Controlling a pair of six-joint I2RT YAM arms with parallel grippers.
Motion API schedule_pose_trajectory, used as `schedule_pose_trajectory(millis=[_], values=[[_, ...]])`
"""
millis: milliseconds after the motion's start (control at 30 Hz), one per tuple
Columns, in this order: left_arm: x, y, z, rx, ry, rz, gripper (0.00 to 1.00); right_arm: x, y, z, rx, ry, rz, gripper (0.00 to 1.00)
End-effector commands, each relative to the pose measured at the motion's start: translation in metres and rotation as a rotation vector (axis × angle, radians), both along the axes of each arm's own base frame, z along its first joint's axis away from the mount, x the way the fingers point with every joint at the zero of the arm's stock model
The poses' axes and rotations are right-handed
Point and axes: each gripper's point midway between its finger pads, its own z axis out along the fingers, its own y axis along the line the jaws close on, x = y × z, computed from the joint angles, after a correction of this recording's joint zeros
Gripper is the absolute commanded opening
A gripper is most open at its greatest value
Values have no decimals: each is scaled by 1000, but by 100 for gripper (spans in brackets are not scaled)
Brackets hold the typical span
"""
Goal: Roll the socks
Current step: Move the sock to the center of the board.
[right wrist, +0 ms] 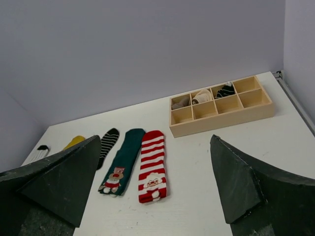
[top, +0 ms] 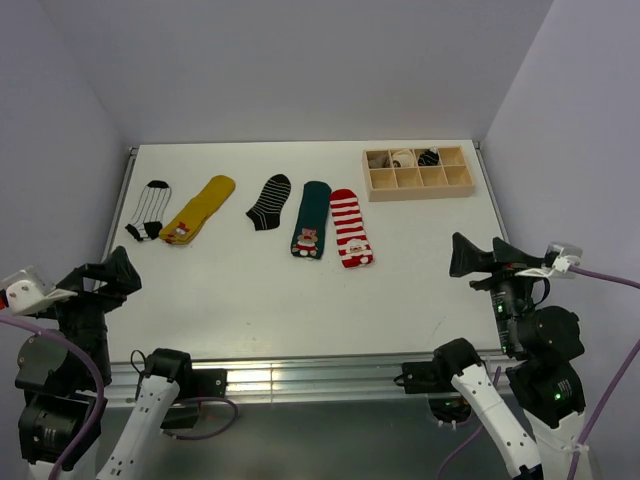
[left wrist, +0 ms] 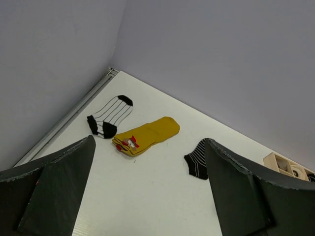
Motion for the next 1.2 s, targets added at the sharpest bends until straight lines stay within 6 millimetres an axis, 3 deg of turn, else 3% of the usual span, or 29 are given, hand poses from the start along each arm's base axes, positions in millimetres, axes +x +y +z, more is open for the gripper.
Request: schedule_pose_trajectory(millis=[0, 233, 433, 700, 767, 933, 967, 1067, 1133, 1167], values=[[3, -2, 6, -10, -20, -11, 98, 1, 5, 8, 6, -34, 26, 98], [12, -8, -3, -12, -1, -34, 98, 12, 21, -1, 7, 16, 88, 98], [28, -19, -16, -25, 52, -72, 98, 30, 56, -24, 3, 117, 226, 100], [71, -53, -55, -64, 228, -204, 98, 61, 116, -77, -10, 314, 471, 100], [80, -60, -62, -75, 268, -227, 99, 71, 129, -95, -16, 371, 520, 95], [107, -78, -85, -72, 376, -291, 99, 95, 151, -135, -39, 505, 579, 91], [111, -81, -89, -77, 383, -301, 100, 103, 154, -151, -51, 558, 575, 91], [124, -91, -92, -99, 374, -340, 100, 120, 162, -175, -97, 624, 564, 88], [134, -96, -92, -113, 352, -351, 99, 129, 171, -177, -130, 626, 567, 83], [136, -97, -97, -116, 357, -353, 100, 135, 177, -189, -150, 661, 574, 81]])
